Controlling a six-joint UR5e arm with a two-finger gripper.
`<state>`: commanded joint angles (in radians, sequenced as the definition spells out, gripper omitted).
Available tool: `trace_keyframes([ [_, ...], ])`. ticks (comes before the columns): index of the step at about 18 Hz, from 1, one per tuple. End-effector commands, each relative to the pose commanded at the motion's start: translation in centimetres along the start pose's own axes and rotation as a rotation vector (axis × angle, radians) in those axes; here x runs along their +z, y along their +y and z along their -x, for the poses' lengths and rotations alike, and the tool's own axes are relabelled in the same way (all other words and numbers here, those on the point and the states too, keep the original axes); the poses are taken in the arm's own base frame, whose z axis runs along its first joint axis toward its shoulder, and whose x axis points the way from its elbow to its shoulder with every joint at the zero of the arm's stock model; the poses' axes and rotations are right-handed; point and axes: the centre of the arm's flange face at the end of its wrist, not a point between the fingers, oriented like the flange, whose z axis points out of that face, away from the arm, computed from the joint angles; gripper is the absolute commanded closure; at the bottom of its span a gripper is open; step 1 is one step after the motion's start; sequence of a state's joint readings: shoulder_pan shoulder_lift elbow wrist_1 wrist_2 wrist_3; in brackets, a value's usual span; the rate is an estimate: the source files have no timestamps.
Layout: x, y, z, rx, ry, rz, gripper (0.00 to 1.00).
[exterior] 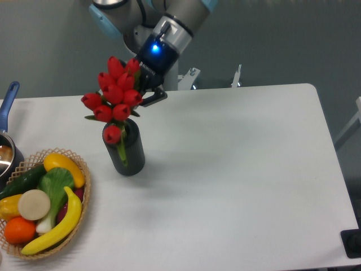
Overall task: Pick up the flowers from the vase
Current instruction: 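Lift the gripped tulips straight up out of the black vase, then carry the tulip bunch away from the vase and lower it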
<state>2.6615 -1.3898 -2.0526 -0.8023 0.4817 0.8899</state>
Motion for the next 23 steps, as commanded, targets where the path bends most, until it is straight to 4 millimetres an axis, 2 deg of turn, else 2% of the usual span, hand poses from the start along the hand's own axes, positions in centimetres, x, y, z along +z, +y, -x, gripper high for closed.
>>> trace_keyframes([
  [4, -1.4, -2.5, 0.7, -0.099, 0.003, -0.054, 1.0],
  [8, -2.3, -2.8, 1.3, -0.173, 0.009, -0.085, 1.0],
  [12, -3.8, -4.6, 2.1, -0.177, -0.005, -0.119, 1.0],
  [13, -5.0, -5.7, 3.3, -0.143, -0.038, -0.126, 1.0],
  [14, -5.2, -5.4, 4.8, -0.134, -0.053, -0.124, 1.0],
  [16, -5.0, -5.4, 6.9, -0.06, -0.099, -0.08, 1.0],
  [20, -4.8, -5.1, 10.4, -0.042, -0.246, 0.083, 1.0],
  [22, -4.7, -4.2, 11.9, -0.048, -0.3, 0.151, 1.0],
  [23, -4.1, -3.3, 13.3, -0.046, -0.312, 0.187, 1.0],
])
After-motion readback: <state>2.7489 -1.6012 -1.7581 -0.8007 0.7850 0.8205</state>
